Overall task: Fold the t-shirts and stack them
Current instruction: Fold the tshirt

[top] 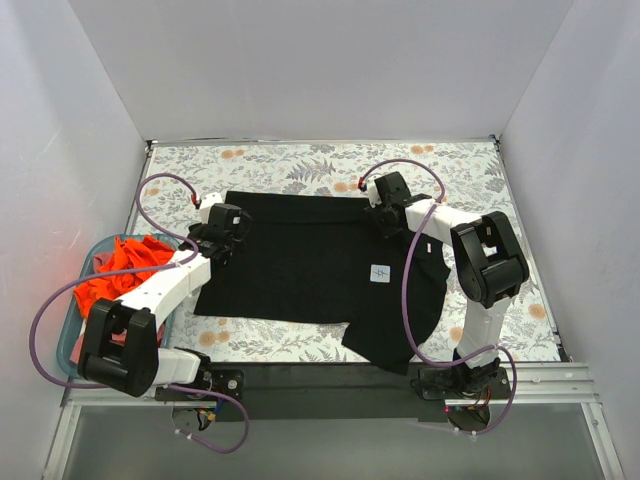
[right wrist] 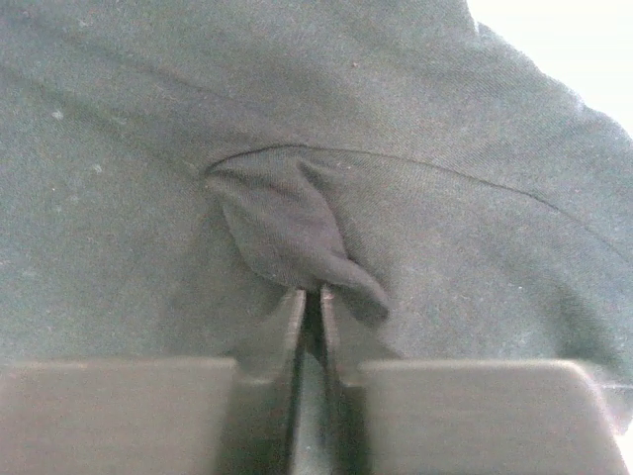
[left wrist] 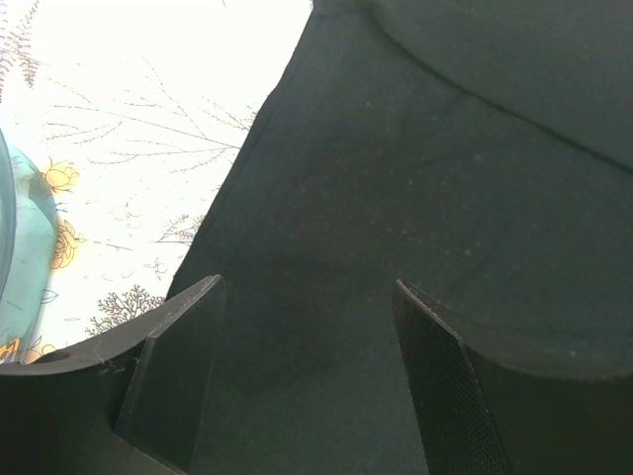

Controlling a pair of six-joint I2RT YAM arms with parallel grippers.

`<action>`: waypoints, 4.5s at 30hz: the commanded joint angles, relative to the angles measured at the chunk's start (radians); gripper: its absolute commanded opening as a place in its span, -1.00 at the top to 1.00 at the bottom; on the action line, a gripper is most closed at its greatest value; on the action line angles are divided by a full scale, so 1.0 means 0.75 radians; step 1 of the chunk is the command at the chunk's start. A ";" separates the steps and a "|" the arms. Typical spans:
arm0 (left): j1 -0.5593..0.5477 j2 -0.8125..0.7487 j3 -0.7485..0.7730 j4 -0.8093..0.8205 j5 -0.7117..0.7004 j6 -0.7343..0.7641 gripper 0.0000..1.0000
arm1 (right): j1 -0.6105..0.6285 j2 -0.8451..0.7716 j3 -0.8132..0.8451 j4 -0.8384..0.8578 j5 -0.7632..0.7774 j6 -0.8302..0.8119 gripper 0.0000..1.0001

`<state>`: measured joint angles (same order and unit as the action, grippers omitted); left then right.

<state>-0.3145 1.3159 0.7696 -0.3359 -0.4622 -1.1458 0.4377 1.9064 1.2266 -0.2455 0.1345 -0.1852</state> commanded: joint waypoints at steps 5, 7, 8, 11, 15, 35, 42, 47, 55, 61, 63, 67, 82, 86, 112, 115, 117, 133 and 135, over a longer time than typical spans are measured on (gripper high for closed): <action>-0.002 0.002 0.039 0.010 -0.008 0.006 -0.34 | -0.003 -0.040 0.038 -0.051 -0.046 0.036 0.97; -0.002 0.002 0.039 0.010 -0.008 0.006 -0.34 | -0.003 -0.073 0.054 -0.080 -0.063 0.048 0.97; -0.002 0.006 0.039 0.010 -0.004 0.008 -0.34 | -0.005 -0.083 0.058 -0.092 -0.071 0.059 0.97; -0.002 0.009 0.041 0.012 0.001 0.008 -0.34 | -0.005 -0.116 0.070 -0.129 -0.116 0.085 0.97; -0.002 0.013 0.041 0.008 0.005 0.010 -0.34 | -0.005 -0.141 0.070 -0.180 -0.207 0.132 0.92; -0.002 0.043 0.048 0.002 0.025 0.016 -0.34 | -0.013 -0.061 0.125 -0.235 -0.631 0.314 0.39; 0.002 0.096 0.113 -0.002 0.044 -0.010 -0.34 | -0.176 -0.159 0.089 -0.205 -0.564 0.374 0.10; 0.074 0.245 0.303 -0.010 0.111 -0.035 -0.35 | -0.458 -0.308 -0.107 0.083 -0.692 0.576 0.03; 0.145 0.650 0.657 -0.019 0.146 -0.041 -0.31 | -0.811 -0.264 -0.267 0.522 -0.840 0.969 0.02; 0.188 0.867 0.847 -0.031 0.138 -0.017 -0.27 | -0.852 -0.092 -0.196 0.626 -0.797 1.034 0.03; 0.198 0.931 0.900 -0.035 0.152 -0.015 -0.27 | -0.858 -0.025 -0.169 0.638 -0.821 1.049 0.04; 0.203 0.992 0.947 -0.045 0.158 0.004 -0.27 | -0.860 0.060 -0.128 0.675 -0.844 1.057 0.08; 0.217 1.107 0.960 -0.108 0.134 -0.008 -0.27 | -0.880 0.256 -0.073 0.845 -0.885 1.135 0.64; 0.229 1.123 0.970 -0.127 0.113 -0.017 -0.27 | -0.919 0.268 -0.075 0.857 -0.858 1.128 0.97; 0.233 0.974 1.107 -0.190 0.213 -0.072 -0.41 | -0.966 0.019 -0.130 0.861 -0.889 1.038 0.28; 0.227 0.892 1.081 -0.186 0.230 -0.074 -0.41 | -0.934 -0.042 -0.157 0.861 -0.930 1.043 0.30; 0.221 0.849 1.056 -0.184 0.238 -0.074 -0.41 | -0.899 -0.051 -0.157 0.863 -0.973 1.049 0.30; -0.249 0.638 0.755 -0.107 0.606 -0.250 -0.42 | -0.817 -0.423 -0.713 0.794 -0.869 1.010 0.29; -0.308 0.697 0.814 -0.098 0.614 -0.270 -0.41 | -0.817 -0.443 -0.721 0.755 -0.871 0.992 0.28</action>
<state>-0.5125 1.8141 1.3254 -0.4370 -0.0544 -1.3018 -0.1707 1.6180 0.6930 0.3351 -0.5400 0.5991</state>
